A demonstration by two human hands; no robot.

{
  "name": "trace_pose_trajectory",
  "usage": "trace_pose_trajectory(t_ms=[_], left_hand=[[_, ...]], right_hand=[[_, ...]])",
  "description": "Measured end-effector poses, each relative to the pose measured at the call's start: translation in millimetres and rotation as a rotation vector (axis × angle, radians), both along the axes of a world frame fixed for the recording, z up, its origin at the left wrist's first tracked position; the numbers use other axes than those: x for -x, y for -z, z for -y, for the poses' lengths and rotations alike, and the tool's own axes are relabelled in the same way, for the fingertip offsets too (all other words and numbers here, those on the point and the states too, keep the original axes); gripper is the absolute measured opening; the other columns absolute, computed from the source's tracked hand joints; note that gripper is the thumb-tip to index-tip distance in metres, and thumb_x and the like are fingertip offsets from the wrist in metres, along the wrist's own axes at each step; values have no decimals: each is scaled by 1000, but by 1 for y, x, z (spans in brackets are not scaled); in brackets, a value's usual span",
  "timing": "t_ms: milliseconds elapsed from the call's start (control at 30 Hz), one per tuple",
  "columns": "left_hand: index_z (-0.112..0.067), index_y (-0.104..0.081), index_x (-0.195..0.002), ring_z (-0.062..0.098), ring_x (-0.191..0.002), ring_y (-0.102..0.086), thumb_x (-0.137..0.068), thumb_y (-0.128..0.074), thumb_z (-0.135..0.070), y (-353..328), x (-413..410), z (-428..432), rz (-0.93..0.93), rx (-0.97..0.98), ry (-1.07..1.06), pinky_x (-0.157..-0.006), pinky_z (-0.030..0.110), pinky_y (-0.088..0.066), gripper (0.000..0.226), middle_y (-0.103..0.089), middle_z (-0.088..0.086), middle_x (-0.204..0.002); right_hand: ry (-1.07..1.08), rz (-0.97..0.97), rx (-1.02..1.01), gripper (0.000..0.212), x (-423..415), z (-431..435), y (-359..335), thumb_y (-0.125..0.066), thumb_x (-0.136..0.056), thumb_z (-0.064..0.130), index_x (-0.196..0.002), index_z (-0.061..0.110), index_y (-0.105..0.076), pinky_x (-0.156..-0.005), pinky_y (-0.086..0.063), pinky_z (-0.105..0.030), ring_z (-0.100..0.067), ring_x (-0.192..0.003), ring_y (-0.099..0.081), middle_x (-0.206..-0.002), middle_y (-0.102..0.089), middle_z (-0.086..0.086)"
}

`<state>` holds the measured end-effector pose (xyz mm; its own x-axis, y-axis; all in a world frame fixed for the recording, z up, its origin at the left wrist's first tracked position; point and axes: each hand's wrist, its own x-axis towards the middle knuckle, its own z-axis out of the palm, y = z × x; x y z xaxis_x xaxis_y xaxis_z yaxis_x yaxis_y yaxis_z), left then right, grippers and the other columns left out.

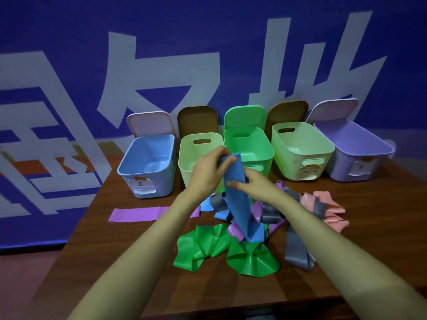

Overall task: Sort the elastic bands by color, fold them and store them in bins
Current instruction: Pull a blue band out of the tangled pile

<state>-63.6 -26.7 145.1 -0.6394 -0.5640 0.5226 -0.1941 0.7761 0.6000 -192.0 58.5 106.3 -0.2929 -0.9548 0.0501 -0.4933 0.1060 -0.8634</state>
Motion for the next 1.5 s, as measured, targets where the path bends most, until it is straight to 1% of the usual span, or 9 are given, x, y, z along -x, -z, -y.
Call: trace_pose_trajectory(t_ms=[233, 367, 533, 633, 833, 933, 1267, 1400, 1500], left_hand=[[-14, -62, -95, 9, -79, -53, -94, -54, -23, -11, -10, 24, -367, -204, -234, -74, 35, -48, 12, -60, -4, -88], [-16, -57, -92, 16, -77, -53, -96, -52, -26, 0, -34, 46, -393, -267, -352, -69, 36, -47, 12, -57, -2, -85], [-13, -53, -88, 27, -75, -55, -95, -51, -23, 30, -64, 71, -365, -413, -498, -70, 40, -46, 13, -58, 8, -82], [-10, -55, -87, 31, -76, -57, -93, -55, -21, 53, -86, 83, -271, -515, -555, -73, 40, -50, 12, -58, 11, -80], [-3, -57, -94, 23, -68, -55, -92, -58, -20, 103, -146, 88, -41, -579, -653, -62, 33, -46, 18, -62, 15, -87], [-2, -57, -97, 29, -85, -57, -93, -56, -20, 123, -181, 91, 45, -566, -732, -71, 38, -43, 19, -61, 16, -93], [2, -49, -102, 43, -107, -52, -97, -47, -24, 152, -249, 113, 258, -566, -953, -82, 45, -40, 26, -59, 27, -112], [2, -49, -105, 43, -105, -53, -98, -45, -25, 159, -257, 123, 291, -582, -966, -79, 43, -40, 28, -58, 26, -113], [1, -49, -107, 41, -104, -54, -99, -44, -25, 162, -258, 130, 282, -586, -982, -77, 41, -39, 27, -59, 24, -112]], right_hand=[[33, -185, -76, 21, 9, -5, 22, -64, -87, 25, -83, 5, -61, -60, -34, -30, -18, -72, -52, -77, -62, -9], [82, -268, -79, 26, 29, -23, 25, -65, -87, 27, -68, 16, -52, -56, -24, -29, -11, -61, -37, -61, -43, 2], [32, -312, -158, 17, 39, -31, 18, -66, -86, 29, -76, 18, -58, -56, -29, -24, -9, -63, -43, -67, -51, 4], [34, -345, -175, 21, 36, -28, 19, -63, -88, 27, -69, 25, -54, -55, -29, -22, -14, -68, -46, -66, -51, 5], [-49, -326, -259, 4, 12, -3, 30, -59, -90, 21, -93, 18, -59, -69, -39, -26, -18, -90, -55, -95, -61, -2], [-33, -293, -251, 18, -11, 14, 41, -64, -87, 23, -102, 12, -61, -77, -41, -29, -19, -94, -56, -103, -62, -4], [-125, -391, -324, 9, -106, 76, 84, -50, -91, 14, -95, 19, -44, -63, -36, -30, -23, -74, -47, -90, -54, -10], [-99, -550, -348, 18, -119, 87, 92, -49, -92, 17, -109, 10, -50, -77, -42, -36, -31, -100, -53, -104, -60, -14], [-115, -526, -334, 22, -125, 91, 92, -45, -93, 16, -113, 9, -48, -71, -35, -33, -31, -101, -52, -92, -57, -8]])
